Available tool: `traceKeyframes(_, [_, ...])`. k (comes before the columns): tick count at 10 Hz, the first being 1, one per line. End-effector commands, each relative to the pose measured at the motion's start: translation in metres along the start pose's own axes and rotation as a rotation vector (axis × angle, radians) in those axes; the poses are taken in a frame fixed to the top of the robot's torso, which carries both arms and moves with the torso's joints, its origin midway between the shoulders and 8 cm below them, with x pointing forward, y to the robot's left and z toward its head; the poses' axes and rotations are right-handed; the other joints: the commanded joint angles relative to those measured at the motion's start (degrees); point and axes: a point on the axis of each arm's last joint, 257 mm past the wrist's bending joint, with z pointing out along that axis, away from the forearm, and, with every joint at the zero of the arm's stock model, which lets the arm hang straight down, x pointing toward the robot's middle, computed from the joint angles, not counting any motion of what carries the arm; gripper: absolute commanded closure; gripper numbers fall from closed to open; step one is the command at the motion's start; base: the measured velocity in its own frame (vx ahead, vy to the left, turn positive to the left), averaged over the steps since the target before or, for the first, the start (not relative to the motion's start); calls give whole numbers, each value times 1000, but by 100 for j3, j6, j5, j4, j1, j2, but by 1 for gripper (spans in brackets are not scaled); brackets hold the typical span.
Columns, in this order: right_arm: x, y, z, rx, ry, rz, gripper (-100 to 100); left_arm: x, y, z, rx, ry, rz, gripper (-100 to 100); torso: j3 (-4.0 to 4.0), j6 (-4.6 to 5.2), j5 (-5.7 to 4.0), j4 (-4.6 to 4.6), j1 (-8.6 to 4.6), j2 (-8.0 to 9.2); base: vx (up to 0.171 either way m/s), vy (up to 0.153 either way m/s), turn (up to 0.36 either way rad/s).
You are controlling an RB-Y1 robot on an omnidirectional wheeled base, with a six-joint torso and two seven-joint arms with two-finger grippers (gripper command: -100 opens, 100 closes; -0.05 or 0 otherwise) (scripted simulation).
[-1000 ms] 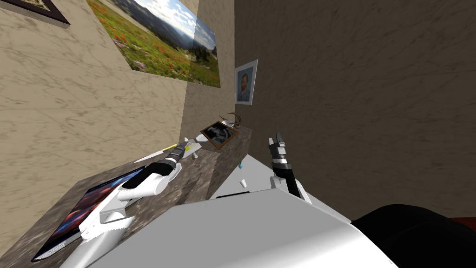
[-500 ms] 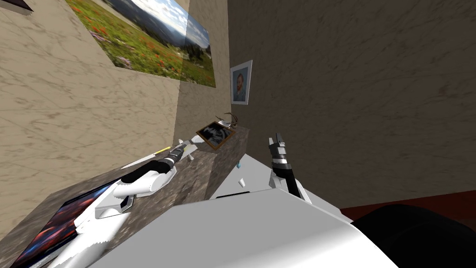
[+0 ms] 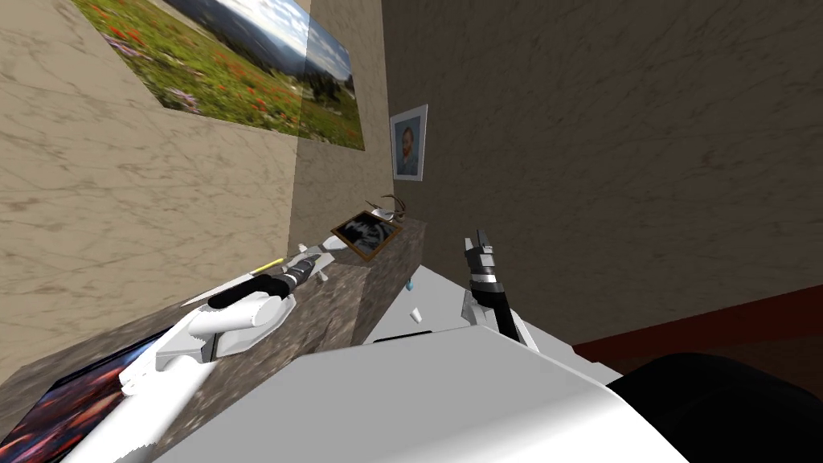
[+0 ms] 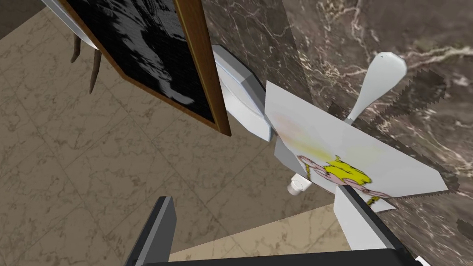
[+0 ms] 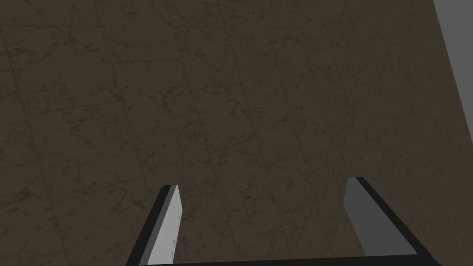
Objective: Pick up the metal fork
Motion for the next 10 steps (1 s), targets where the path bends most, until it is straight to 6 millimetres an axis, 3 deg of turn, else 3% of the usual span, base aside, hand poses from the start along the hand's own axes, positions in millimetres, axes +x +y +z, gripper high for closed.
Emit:
traceKeyframes(1, [0,0,0,0,0,0,0,0,6,0,-29,12,2,-100,0,0,0,0,0,0,4,5,20])
traceKeyframes(7, [0,0,0,0,0,0,0,-5,48,5,-183,81,17,-100,-2,0,0,-1,1,-3,11,7,-83])
traceKeyframes(10, [0,0,0,0,0,0,0,-13,78,5,-292,139,21,-100,-4,-1,1,-1,2,-6,25,15,-130])
